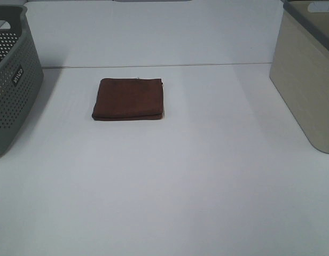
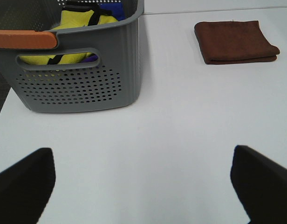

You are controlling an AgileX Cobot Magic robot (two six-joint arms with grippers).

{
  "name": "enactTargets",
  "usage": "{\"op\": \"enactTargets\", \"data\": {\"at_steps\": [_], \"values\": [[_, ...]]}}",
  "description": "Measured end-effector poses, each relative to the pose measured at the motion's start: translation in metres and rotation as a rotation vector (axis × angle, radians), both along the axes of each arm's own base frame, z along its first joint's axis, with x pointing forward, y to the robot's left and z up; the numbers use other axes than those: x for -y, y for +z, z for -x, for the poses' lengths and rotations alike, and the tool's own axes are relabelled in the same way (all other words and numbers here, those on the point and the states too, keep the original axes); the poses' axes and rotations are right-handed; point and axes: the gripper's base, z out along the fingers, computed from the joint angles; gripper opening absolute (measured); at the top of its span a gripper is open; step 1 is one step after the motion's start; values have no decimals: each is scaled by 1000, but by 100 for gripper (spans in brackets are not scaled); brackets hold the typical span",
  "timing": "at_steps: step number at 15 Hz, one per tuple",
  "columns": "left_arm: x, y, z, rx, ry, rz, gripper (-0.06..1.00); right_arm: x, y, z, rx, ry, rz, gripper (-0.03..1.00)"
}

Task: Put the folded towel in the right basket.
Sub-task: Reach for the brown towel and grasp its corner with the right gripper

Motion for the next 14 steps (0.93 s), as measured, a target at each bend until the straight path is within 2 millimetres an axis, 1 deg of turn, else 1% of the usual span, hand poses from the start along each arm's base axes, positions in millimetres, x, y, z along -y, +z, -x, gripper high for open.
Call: {"op": "enactTargets", "data": {"at_steps": [14], "values": [[0, 0, 0, 0, 0, 0, 97, 0, 0, 0, 0, 0, 0, 74]]}}
